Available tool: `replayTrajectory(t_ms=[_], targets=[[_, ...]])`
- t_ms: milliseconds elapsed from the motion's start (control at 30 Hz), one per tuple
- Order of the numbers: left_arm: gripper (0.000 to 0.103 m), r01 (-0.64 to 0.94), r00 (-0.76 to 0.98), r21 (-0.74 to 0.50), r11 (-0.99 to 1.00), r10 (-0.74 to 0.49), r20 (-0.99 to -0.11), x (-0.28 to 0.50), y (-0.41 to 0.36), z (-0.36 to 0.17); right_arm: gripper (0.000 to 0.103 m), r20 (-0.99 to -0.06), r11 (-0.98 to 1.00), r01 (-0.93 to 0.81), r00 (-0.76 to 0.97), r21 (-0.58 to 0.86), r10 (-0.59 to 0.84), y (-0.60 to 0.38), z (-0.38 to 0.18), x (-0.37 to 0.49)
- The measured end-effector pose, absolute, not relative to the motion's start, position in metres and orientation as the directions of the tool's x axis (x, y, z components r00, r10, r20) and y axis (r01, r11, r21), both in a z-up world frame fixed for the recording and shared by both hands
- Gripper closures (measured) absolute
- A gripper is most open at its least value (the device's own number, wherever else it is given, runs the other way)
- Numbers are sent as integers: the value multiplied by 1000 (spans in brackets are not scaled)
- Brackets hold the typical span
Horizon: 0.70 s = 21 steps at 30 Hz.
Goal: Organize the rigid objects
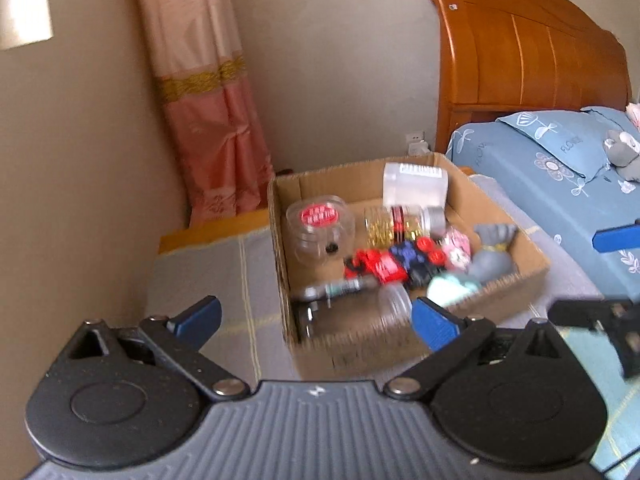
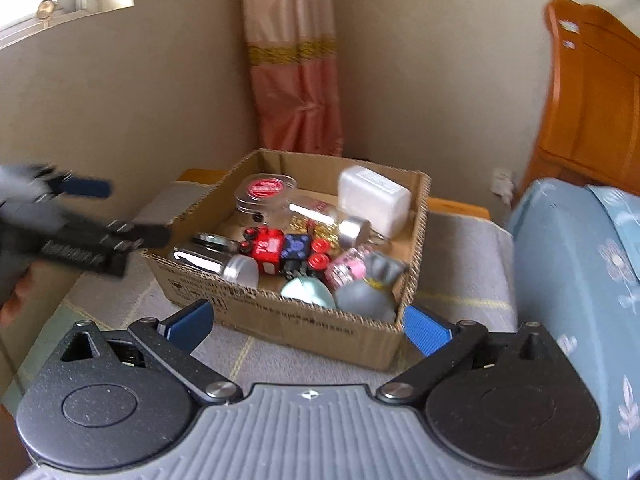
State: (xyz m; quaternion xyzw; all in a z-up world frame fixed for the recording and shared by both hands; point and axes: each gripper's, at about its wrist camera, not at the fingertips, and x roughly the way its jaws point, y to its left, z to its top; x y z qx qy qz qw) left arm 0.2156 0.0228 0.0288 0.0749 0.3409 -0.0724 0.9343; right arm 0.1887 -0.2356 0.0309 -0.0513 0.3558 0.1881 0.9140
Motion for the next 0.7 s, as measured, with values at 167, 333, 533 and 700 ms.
replayTrajectory(t_ms=[167, 333, 533, 700], targets=[[2, 101, 762, 58, 993, -40, -647, 177, 23, 27, 0, -696, 964, -265, 693, 1, 191, -232, 31, 170], [2, 40, 761, 68, 997, 14, -648, 153, 19, 33, 0, -694, 980, -199, 703, 18, 155, -228, 34, 148], [2, -8, 751, 65, 998, 49, -659, 138, 15, 42, 0, -686, 985, -171, 720, -29, 104, -221, 38, 130], [2, -13, 764, 91, 996, 69, -641, 130, 9, 49, 0, -677, 988, -155, 728, -18, 102, -223, 43, 123]])
